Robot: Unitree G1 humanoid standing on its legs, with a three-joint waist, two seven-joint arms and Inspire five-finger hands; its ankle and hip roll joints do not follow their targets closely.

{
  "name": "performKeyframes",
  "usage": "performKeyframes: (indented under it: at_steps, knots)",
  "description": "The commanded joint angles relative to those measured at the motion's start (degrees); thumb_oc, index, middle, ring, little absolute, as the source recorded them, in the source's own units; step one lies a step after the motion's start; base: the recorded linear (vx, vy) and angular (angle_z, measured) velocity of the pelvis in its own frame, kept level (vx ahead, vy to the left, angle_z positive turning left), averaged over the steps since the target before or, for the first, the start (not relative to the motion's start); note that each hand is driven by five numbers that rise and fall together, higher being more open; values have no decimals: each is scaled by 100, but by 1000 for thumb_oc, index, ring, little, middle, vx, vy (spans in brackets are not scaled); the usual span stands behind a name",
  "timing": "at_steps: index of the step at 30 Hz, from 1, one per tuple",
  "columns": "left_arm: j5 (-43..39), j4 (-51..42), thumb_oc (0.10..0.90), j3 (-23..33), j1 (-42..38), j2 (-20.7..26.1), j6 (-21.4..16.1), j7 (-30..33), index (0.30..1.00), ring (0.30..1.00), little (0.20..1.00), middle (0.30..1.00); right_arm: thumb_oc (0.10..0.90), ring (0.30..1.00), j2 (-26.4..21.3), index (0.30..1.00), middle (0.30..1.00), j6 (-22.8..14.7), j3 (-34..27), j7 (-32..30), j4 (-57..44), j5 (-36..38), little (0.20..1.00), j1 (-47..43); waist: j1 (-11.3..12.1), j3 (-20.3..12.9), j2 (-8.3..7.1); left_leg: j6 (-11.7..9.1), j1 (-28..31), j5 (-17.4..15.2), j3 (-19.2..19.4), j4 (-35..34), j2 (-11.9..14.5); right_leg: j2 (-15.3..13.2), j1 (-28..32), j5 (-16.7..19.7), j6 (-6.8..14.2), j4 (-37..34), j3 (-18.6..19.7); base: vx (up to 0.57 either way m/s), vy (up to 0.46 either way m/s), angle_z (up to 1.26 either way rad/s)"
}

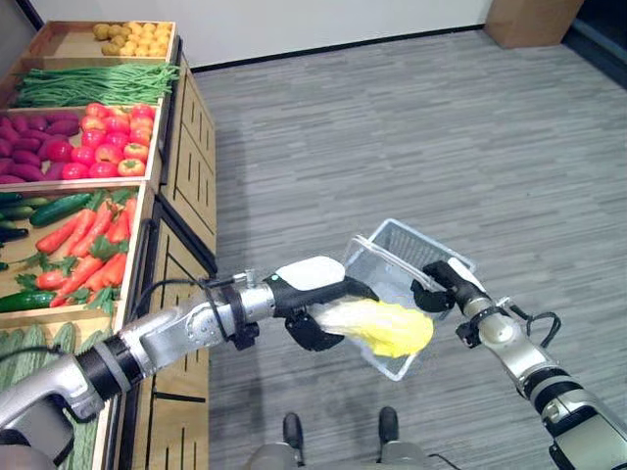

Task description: Get the vegetables into the basket

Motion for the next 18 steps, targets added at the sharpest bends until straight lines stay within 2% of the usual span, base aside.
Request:
performKeyframes:
  at_steps: [1,7,18]
  knots:
    - [400,-124,400,90,-686,-137,-564,478,300,300,300,300,400,300,-281,300,300,-894,-135,-355,-888,572,300,-1090,8,-225,-237,-469,305,-398,99,10,227,-225,365,-534,606,5,-132,33,15,-2]
    - [817,174,400,197,-510,-491,-508,610,300,300,300,300,400,300,-172,300,300,-977,-191,-307,-1416,710,300,-973,-33,-284,-271,-465,358,-429,126,10,238,-227,425,-563,608,5,-146,0,0,0]
    - [1682,1518,400,569,-28,-1722,-114,1034,300,300,300,300,400,300,6,300,300,-1066,-233,-64,-2344,944,300,-702,-110,-394,-344,-453,432,-483,170,10,270,-183,466,-620,575,5,-102,4,0,-1]
